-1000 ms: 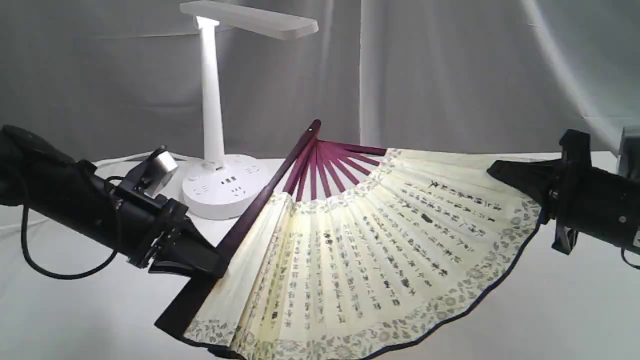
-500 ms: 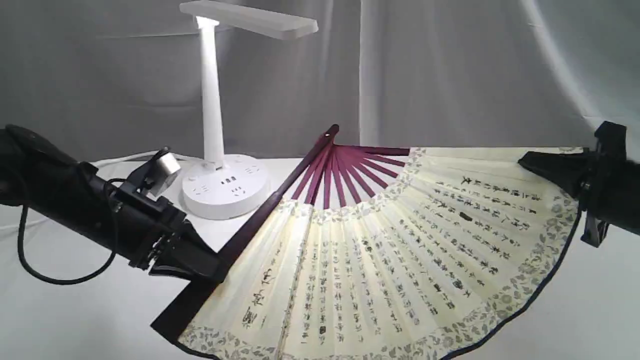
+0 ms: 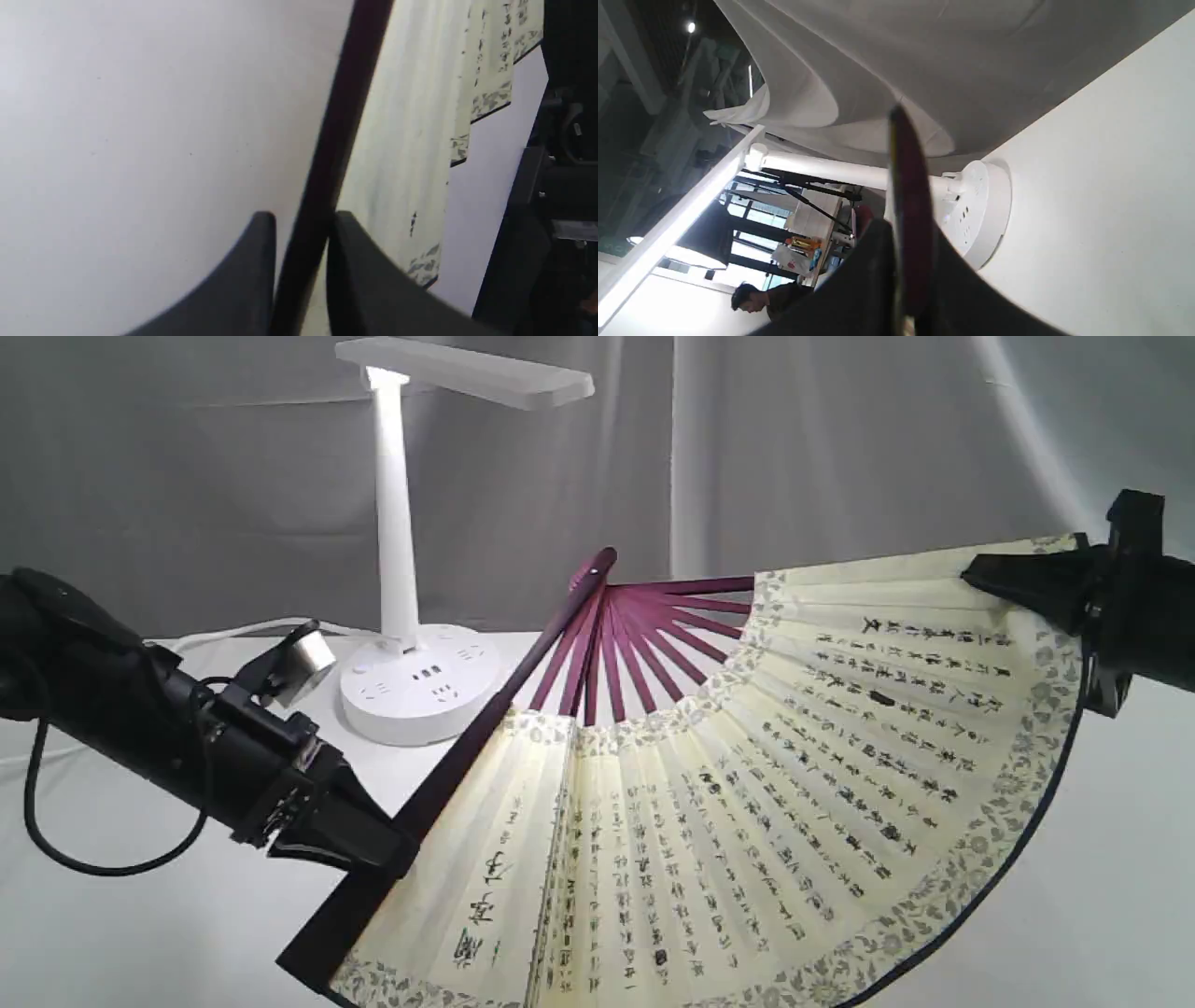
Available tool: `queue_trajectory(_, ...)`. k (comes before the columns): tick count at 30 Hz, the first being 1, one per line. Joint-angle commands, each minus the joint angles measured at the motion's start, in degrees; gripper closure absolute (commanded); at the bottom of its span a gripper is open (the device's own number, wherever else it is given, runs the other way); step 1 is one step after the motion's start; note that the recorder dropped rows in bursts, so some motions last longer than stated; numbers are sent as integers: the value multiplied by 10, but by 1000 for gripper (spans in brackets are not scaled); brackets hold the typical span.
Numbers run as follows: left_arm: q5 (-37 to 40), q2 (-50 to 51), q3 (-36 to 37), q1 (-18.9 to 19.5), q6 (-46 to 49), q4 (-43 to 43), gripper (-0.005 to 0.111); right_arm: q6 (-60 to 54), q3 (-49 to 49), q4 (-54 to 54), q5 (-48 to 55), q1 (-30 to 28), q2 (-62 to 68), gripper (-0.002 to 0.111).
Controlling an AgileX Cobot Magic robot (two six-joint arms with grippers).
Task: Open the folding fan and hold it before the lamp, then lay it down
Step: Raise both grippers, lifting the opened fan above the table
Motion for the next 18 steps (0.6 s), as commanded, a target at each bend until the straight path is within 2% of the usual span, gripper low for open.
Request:
queue_trajectory(1, -28, -3, -1, 4, -21, 57, 107, 13, -27, 50, 9, -11, 6, 108)
queue_trajectory(14, -28, -3, -1, 24, -25, 66, 107, 24, -47, 40, 27, -22, 36, 108)
queue_trajectory(18, -28, -3, -1, 23, -18, 100, 107, 25, -47, 38, 27, -41, 36, 108)
